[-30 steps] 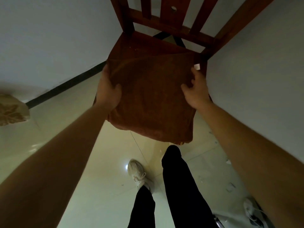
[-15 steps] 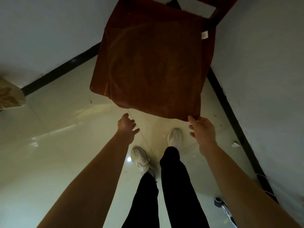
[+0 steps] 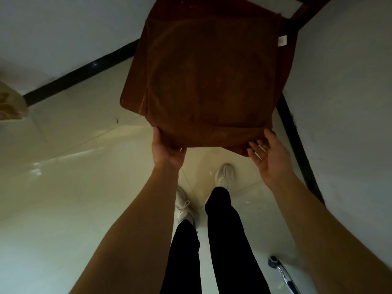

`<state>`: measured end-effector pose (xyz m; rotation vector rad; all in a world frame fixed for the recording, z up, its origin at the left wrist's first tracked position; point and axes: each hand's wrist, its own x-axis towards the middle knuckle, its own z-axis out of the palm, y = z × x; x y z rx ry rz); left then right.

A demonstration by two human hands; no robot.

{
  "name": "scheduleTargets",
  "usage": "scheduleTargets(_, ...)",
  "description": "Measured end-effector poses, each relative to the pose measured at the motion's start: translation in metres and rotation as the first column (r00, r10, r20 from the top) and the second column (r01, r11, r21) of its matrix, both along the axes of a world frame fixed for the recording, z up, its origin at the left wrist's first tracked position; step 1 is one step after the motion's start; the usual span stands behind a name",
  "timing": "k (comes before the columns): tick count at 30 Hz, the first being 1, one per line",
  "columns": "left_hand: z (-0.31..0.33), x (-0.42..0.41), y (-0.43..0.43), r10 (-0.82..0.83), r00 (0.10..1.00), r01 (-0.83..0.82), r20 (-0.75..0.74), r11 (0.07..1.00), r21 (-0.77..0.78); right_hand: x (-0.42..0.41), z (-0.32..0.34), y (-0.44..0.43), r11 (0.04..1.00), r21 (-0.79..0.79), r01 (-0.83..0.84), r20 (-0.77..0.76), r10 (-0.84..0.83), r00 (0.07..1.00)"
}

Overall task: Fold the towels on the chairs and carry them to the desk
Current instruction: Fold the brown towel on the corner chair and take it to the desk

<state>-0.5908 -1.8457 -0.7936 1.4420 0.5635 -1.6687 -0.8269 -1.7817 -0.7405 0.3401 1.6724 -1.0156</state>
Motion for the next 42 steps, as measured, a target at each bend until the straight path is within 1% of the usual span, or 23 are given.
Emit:
scheduleTargets(2, 0.009, 0.01, 0.011, -0.044, 0.998, 0.044, 0.052, 0.999, -0.004, 0.001, 0.004, 0.0, 0.999, 0.017, -0.032, -0.014, 0.033, 0.999)
scheduleTargets(5, 0.028, 0.019, 0.022, -0.144, 0.982, 0.139, 0.126, 0.989, 0.046, 0.004, 0.013, 0.002, 0.99, 0.101, -0.094, -0.04, 0.098, 0.994)
scheduleTargets(7, 0.04, 0.023, 0.029, -0.207, 0.962, 0.194, 0.18, 0.977, 0.088, 0.006, 0.019, 0.007, 0.986, 0.143, -0.082, -0.071, 0.093, 0.993)
scheduleTargets(9, 0.055, 0.03, 0.035, -0.264, 0.931, 0.241, 0.253, 0.963, 0.117, 0.009, 0.028, 0.014, 0.987, 0.151, -0.047, -0.122, 0.066, 0.99)
scheduleTargets(11, 0.071, 0.037, 0.033, -0.293, 0.897, 0.267, 0.33, 0.956, 0.122, 0.01, 0.041, 0.014, 0.991, 0.128, -0.034, -0.165, 0.055, 0.985)
scheduleTargets(14, 0.115, 0.042, 0.018, -0.305, 0.857, 0.3, 0.414, 0.951, 0.079, 0.005, 0.082, 0.011, 0.998, 0.048, -0.04, -0.202, 0.049, 0.978)
scheduleTargets(18, 0.183, 0.042, -0.014, -0.324, 0.786, 0.353, 0.526, 0.934, 0.048, 0.0, 0.143, 0.001, 0.996, -0.088, -0.033, -0.118, 0.023, 0.993)
scheduleTargets(20, 0.228, 0.041, -0.031, -0.314, 0.746, 0.376, 0.587, 0.926, 0.018, -0.002, 0.179, -0.006, 0.984, -0.173, -0.036, -0.116, 0.016, 0.993)
scheduleTargets(21, 0.25, 0.042, -0.04, -0.298, 0.723, 0.384, 0.623, 0.923, -0.004, -0.002, 0.196, -0.01, 0.977, -0.207, -0.055, -0.15, 0.024, 0.988)
scheduleTargets(23, 0.283, 0.043, -0.057, -0.269, 0.651, 0.415, 0.71, 0.909, -0.036, -0.002, 0.224, -0.022, 0.966, -0.228, -0.119, -0.307, 0.045, 0.951)
scheduleTargets(25, 0.312, 0.046, -0.068, -0.237, 0.59, 0.449, 0.772, 0.891, -0.069, -0.002, 0.254, -0.031, 0.956, -0.236, -0.172, -0.485, 0.037, 0.874)
scheduleTargets(26, 0.326, 0.047, -0.073, -0.222, 0.571, 0.456, 0.791, 0.886, -0.081, -0.002, 0.267, -0.035, 0.952, -0.244, -0.184, -0.54, 0.024, 0.841)
scheduleTargets(27, 0.336, 0.048, -0.078, -0.212, 0.554, 0.462, 0.805, 0.883, -0.086, -0.002, 0.277, -0.039, 0.947, -0.259, -0.191, -0.563, 0.013, 0.827)
scheduleTargets(29, 0.352, 0.052, -0.083, -0.221, 0.528, 0.491, 0.82, 0.867, -0.083, -0.002, 0.291, -0.045, 0.941, -0.278, -0.191, -0.552, 0.006, 0.834)
scheduleTargets(33, 0.364, 0.066, -0.088, -0.294, 0.46, 0.6, 0.838, 0.798, -0.049, -0.003, 0.302, -0.046, 0.944, -0.254, -0.212, -0.549, 0.04, 0.835)
scheduleTargets(34, 0.367, 0.068, -0.088, -0.311, 0.458, 0.618, 0.833, 0.785, -0.047, -0.003, 0.304, -0.045, 0.942, -0.251, -0.223, -0.549, 0.051, 0.834)
scheduleTargets(35, 0.369, 0.07, -0.089, -0.321, 0.478, 0.626, 0.818, 0.777, -0.06, -0.004, 0.305, -0.045, 0.94, -0.251, -0.23, -0.549, 0.057, 0.834)
scheduleTargets(40, 0.38, 0.071, -0.096, -0.28, 0.696, 0.563, 0.662, 0.784, -0.26, -0.008, 0.319, -0.052, 0.922, -0.289, -0.258, -0.525, 0.073, 0.848)
scheduleTargets(42, 0.384, 0.074, -0.098, -0.3, 0.744, 0.571, 0.597, 0.749, -0.336, -0.009, 0.325, -0.056, 0.911, -0.295, -0.288, -0.506, 0.107, 0.856)
